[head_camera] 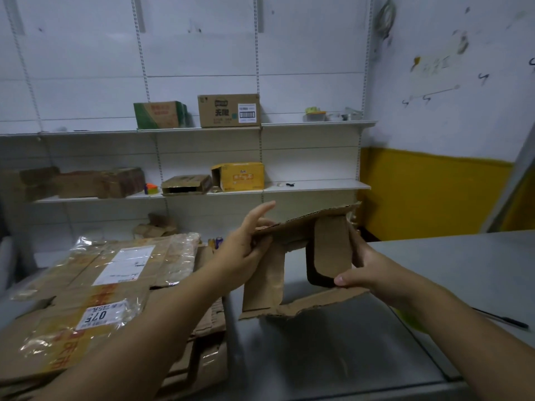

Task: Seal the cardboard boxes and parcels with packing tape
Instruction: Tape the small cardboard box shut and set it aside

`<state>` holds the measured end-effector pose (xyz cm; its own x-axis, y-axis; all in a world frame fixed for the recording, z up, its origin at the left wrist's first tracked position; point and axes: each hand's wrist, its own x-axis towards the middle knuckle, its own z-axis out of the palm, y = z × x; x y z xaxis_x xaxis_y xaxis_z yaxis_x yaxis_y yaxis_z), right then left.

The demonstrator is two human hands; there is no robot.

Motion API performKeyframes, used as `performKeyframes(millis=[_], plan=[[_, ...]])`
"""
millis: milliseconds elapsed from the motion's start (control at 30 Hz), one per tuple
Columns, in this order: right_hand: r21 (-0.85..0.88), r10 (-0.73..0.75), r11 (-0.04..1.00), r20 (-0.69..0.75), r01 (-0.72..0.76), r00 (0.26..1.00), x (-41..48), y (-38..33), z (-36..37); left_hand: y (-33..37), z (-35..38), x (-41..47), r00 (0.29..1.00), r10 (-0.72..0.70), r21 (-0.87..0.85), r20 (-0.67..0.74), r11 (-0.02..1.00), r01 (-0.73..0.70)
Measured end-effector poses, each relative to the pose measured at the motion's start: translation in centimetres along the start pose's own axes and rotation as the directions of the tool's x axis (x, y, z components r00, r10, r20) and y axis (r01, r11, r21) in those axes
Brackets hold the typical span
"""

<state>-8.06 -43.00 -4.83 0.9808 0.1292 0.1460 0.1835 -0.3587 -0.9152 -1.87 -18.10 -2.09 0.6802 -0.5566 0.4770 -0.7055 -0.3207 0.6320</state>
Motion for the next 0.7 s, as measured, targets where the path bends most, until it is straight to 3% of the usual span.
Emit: performKeyframes(millis=[233,300,467,633,700], plan=[[0.090,-0.047,0.995,-0.048,0.051,0.998,0.2,0.9,0.1,-0.6,-1.5,0.6,0.991,0.061,0.321,0.117,0.942,-0.096],[0.132,-0.042,0.990,-0.063,0.050,0.997,0.1,1.2,0.1,-0.6,-1.7,0.6,0.991,0.023,0.295,0.133,0.953,-0.062],[0.207,0.023,0.978,-0.178,0.014,0.984,0.1,1.7,0.1,-0.1,-2.7,0.5,0.903,-0.167,0.068,0.397,0.986,0.152],[0.321,0.155,0.942,-0.155,-0.099,0.976,-0.3,1.8,0.7,-0.8,0.0,0.1,0.986,-0.142,0.038,0.084,0.989,0.140],[0.402,0.148,0.911,-0.108,-0.093,0.983,-0.7,2.2,0.8,-1.0,0.8,-0.2,0.994,-0.105,0.013,0.024,0.994,0.105]])
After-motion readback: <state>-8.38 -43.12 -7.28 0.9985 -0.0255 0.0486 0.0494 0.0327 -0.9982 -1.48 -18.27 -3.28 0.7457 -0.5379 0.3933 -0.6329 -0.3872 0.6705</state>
